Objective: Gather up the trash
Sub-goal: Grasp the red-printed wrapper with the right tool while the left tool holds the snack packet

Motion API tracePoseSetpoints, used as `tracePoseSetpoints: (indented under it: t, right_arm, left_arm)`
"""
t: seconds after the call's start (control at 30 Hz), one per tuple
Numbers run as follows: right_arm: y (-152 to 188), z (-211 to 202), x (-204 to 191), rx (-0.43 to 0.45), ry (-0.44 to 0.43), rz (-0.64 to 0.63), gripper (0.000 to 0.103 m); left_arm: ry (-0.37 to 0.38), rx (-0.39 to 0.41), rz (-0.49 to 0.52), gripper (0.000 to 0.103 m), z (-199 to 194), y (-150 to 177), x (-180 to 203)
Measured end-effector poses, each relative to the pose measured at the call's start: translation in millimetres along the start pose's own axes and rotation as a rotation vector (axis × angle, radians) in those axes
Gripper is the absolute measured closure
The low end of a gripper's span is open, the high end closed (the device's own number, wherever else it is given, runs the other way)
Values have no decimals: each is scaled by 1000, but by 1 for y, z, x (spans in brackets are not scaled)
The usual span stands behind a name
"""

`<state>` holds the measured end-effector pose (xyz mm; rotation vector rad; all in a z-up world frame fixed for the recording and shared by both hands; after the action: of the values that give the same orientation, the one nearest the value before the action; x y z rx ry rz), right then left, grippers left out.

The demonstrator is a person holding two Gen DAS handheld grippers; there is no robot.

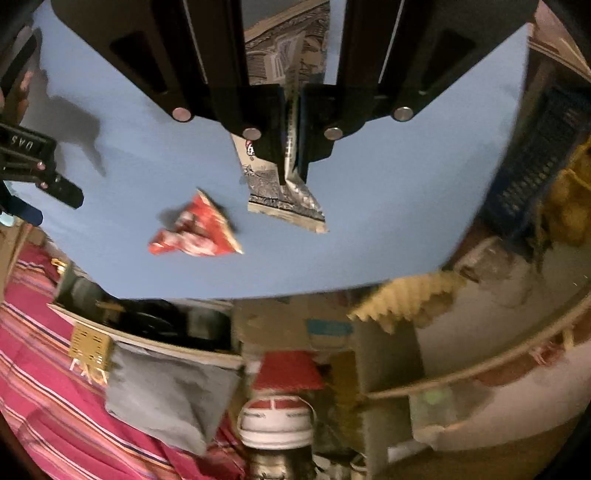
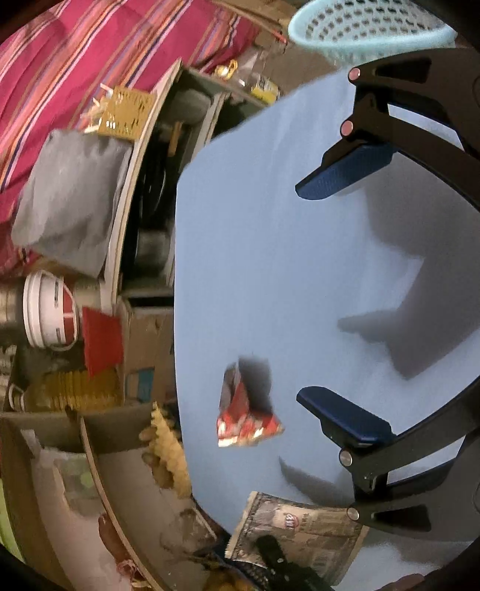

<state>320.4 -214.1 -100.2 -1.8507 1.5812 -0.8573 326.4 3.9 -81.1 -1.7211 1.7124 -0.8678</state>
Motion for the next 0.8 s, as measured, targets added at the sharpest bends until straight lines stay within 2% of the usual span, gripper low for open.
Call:
tracePoseSetpoints:
  t: [0.1,0.33,0.47,0.57,0.63,0.7,0.77,0.8]
  right_arm:
    - [-12,12,-24,7,-37,4,4]
    - [-56,36,-67,14,-61,-50,4]
    - [-71,58,-83,-12,-58,-76,4]
    - [-71,80,-92,-71,-35,-115,5]
    - [-67,92,-95,-105,-27,-136,16]
    - [-61,101,-97,-136,-50,-143,44]
    - [-54,107,-97,-166,-87,-131,54]
    - [-52,106,-98,-160,-95,-126,63]
  left_arm:
    - [-6,23,-6,98,1,-10,-13]
    - [1,42,-73,98,5,-26,-51]
    - [6,36,-91,98,4,-27,-63]
    - [3,41,-85,98,2,-28,-65]
    - [2,39,-91,98,3,-28,-67]
    - [12,30,-107,98,5,-28,-70]
    - [18,27,-113,98,6,-29,-69]
    - [19,26,-112,98,6,-29,-67]
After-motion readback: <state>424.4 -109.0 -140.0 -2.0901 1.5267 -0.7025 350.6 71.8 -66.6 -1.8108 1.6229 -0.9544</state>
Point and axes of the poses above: each gripper's, at about its wrist camera, not at the fingertips, and z roughly the way its jaws point, x to its right, y to its underside, the point moved 8 cm from there along z, roughly the way its jaws point, and after that the axes turned 9 degrees about -z, right-handed, at the moved point
